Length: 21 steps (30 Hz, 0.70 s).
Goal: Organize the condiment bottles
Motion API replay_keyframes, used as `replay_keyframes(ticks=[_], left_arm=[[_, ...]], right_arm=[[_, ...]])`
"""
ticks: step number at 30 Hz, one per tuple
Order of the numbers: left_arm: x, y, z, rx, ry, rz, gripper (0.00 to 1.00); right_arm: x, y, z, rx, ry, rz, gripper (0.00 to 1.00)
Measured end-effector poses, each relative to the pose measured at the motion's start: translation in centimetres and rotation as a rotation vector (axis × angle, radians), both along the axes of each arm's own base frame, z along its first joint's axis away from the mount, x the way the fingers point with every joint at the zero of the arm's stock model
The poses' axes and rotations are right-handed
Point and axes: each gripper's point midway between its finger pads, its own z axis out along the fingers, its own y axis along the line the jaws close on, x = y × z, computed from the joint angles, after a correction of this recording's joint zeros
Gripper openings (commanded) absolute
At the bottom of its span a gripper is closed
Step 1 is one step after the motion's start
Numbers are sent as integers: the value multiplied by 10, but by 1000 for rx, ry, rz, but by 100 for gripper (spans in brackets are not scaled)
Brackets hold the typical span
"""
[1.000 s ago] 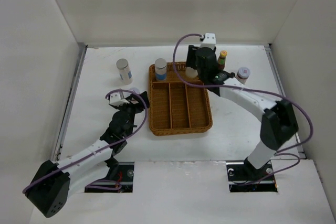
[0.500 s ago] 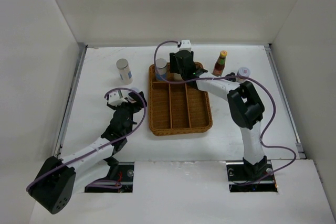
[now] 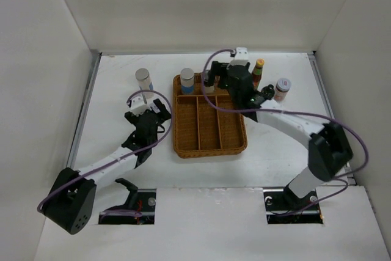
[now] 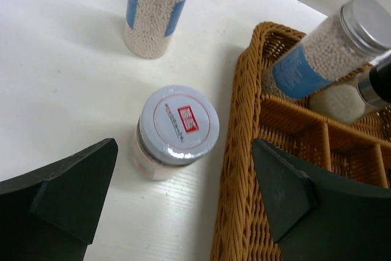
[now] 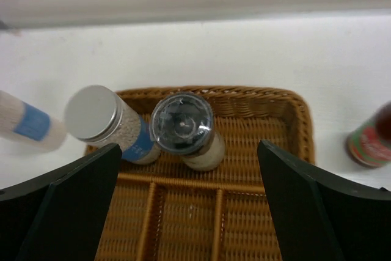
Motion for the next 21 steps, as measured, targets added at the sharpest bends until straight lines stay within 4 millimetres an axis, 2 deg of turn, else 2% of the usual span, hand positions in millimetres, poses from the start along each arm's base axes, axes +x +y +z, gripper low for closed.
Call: replay_keyframes(ticks=[3, 5, 7, 11, 13, 15, 18, 21], left_arm=[[10, 2, 2, 23, 26, 24, 93], [16, 2, -3, 54, 59, 32, 92], [21, 3, -12, 85, 94, 40, 91], [26, 5, -32, 143, 165, 46, 88], [29, 6, -37, 163, 187, 49, 83], [34, 6, -39, 177, 196, 54, 72], [43, 6, -37, 193, 195, 61, 44], [44, 7, -36, 212, 199, 60, 33]], right_arm=[[-33, -25, 36, 107, -82, -19, 100], [-53, -37, 43, 163, -112, -25, 100], [-71, -43, 33, 190, -108, -22, 100], [-110, -49, -9, 182, -48, 11, 100], [-123, -51, -21, 179, -30, 28, 100], [-134, -51, -28, 184, -21, 44, 100], [-143, -50, -33, 198, -26, 60, 100], [-148, -52, -43, 201, -24, 65, 100]])
